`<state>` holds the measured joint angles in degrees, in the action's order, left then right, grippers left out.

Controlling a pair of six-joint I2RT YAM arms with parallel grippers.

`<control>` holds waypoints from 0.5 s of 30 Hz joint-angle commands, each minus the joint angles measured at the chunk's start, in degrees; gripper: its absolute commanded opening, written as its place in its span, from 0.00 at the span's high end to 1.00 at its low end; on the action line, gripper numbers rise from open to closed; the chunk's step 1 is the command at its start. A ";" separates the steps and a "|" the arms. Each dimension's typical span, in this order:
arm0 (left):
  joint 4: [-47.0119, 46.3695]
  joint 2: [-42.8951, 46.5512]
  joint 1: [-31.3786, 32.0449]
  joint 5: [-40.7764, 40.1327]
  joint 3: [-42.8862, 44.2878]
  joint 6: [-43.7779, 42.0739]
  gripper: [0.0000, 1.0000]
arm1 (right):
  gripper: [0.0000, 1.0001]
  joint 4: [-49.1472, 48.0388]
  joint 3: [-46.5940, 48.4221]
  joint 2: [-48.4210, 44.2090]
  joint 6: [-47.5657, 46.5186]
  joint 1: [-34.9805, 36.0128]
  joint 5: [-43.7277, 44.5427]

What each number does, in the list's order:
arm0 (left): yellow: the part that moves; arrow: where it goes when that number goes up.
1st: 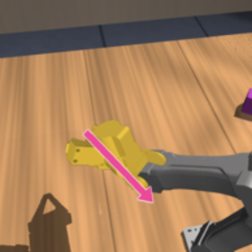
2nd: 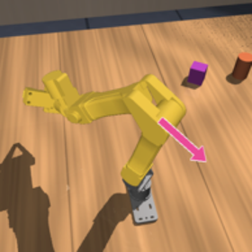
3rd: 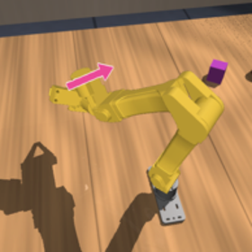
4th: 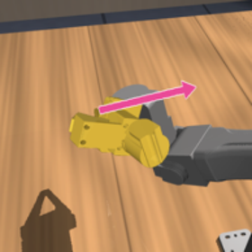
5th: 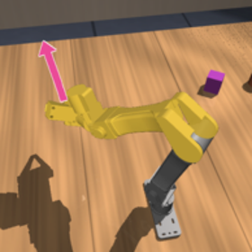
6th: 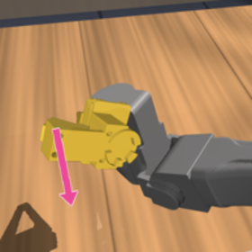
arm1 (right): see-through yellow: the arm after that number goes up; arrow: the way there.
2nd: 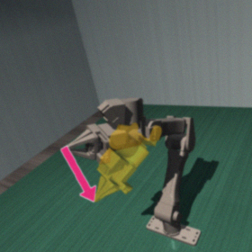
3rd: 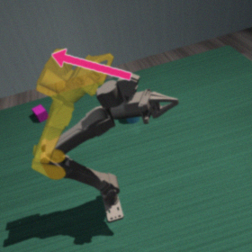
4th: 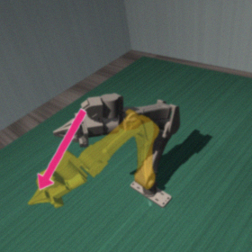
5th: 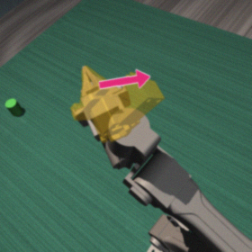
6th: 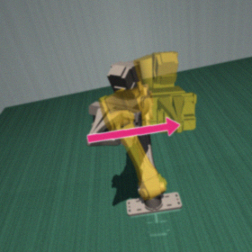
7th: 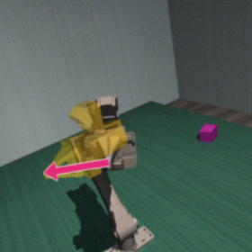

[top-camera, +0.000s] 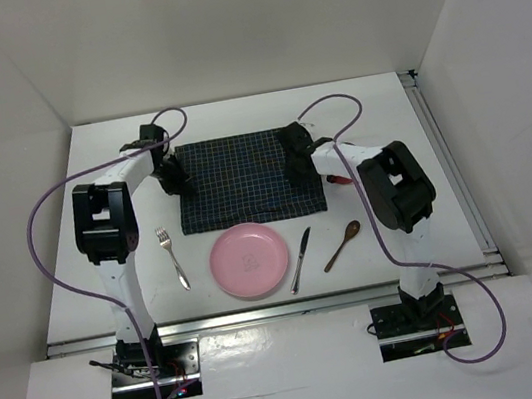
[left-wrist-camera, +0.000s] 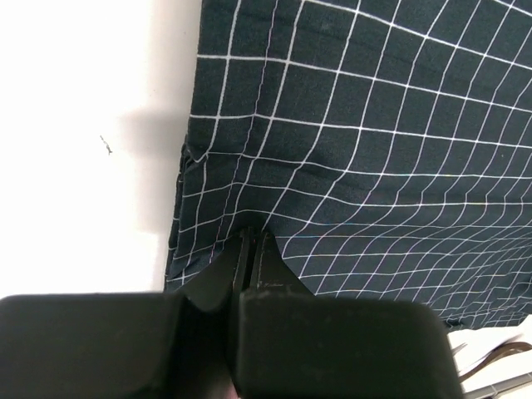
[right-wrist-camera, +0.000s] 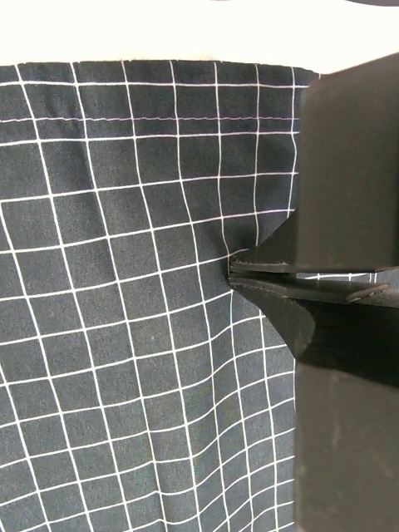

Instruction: Set the dinner table for one person

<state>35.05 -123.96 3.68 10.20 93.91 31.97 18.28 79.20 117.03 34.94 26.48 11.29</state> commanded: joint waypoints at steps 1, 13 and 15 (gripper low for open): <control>2.83 -0.58 0.01 -3.69 -2.24 -0.94 1.00 | 1.00 6.41 -1.77 0.83 -0.66 -0.64 4.18; 5.90 1.52 0.01 -3.16 1.18 -1.46 1.00 | 0.95 4.57 -2.48 -3.03 -3.20 -0.12 2.25; 7.31 2.75 0.01 -3.17 3.55 -1.99 1.00 | 0.87 2.03 0.06 -4.88 -6.01 -0.11 1.29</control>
<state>37.39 -123.85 3.75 9.52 94.83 31.57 17.78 77.28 115.35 32.88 26.48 11.75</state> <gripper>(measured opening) 0.041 0.125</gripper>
